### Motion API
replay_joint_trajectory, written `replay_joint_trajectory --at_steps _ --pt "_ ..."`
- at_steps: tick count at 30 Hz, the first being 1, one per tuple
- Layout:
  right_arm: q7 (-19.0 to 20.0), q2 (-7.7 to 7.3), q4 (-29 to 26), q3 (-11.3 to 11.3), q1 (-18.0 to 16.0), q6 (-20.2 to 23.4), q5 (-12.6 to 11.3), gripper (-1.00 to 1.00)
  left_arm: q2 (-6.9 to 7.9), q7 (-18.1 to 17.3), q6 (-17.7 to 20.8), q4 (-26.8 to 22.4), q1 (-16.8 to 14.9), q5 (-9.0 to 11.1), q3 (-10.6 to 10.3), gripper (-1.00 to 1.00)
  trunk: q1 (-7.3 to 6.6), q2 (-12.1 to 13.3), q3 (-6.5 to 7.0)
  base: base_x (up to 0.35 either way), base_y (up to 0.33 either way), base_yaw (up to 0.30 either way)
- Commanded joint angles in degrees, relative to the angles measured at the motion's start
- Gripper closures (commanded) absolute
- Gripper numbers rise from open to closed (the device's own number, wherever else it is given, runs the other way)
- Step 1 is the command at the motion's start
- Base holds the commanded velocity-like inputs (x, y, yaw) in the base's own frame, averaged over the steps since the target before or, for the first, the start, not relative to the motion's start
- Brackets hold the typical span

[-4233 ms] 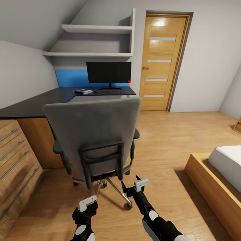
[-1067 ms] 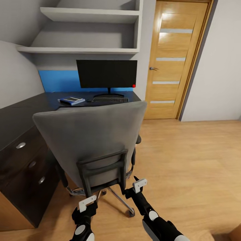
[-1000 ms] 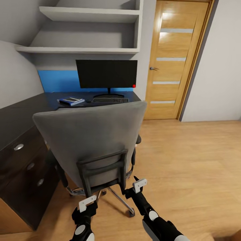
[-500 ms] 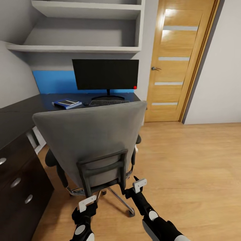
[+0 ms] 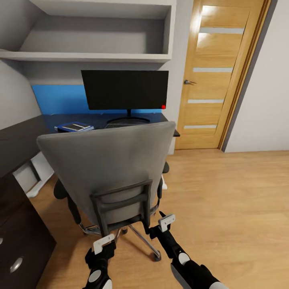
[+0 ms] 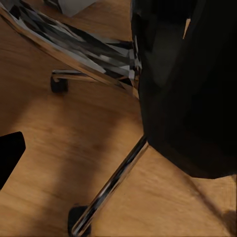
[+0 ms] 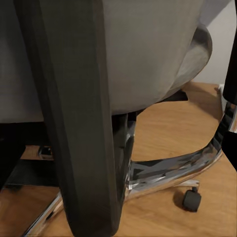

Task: In the bedroom, organize the workspace by keeping the computer under the desk, ensuring the monitor is on the desk, placing the keyboard on the desk next to the monitor, placing the mouse on the desk next to the keyboard, moving the folder from the swivel chair onto the desk next to the mouse, stacking the notebook on top of the folder with the pen on top of the notebook, and positioning the swivel chair next to the desk.

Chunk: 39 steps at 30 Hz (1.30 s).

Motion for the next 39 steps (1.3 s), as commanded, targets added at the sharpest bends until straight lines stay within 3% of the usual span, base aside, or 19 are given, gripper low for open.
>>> replay_joint_trajectory --at_steps 1,15,25,33,39 --pt "-1.51 -0.08 0.11 -0.35 -0.09 -0.34 -2.19 -1.00 0.10 0.42 -0.86 -0.09 -0.06 -0.12 -0.09 -1.00 0.02 -0.02 -0.04 0.323 0.000 0.000" --pt "-1.49 0.00 0.11 -0.35 -0.09 -0.34 -2.17 -1.00 0.14 0.63 -1.48 -0.09 -0.06 -0.05 -0.03 -1.00 0.02 -0.02 -0.04 0.331 0.007 0.000" --pt "-1.56 0.00 0.18 -0.35 -0.09 -0.30 -2.17 -1.00 0.17 0.54 -1.33 -0.09 -0.06 0.11 0.05 -1.00 0.02 -0.02 -0.04 0.305 0.161 0.000" --pt "-1.74 0.16 0.10 -0.32 -0.09 -0.24 -2.24 -1.00 0.16 0.60 -1.31 -0.09 -0.06 0.15 0.06 -1.00 0.02 -0.02 -0.04 0.035 0.029 0.000" --pt "-1.75 0.11 0.18 -0.35 -0.09 -0.27 -2.22 -1.00 0.18 0.55 -1.31 -0.09 -0.06 0.21 0.06 -1.00 0.02 -0.02 -0.04 -0.203 0.001 0.000"
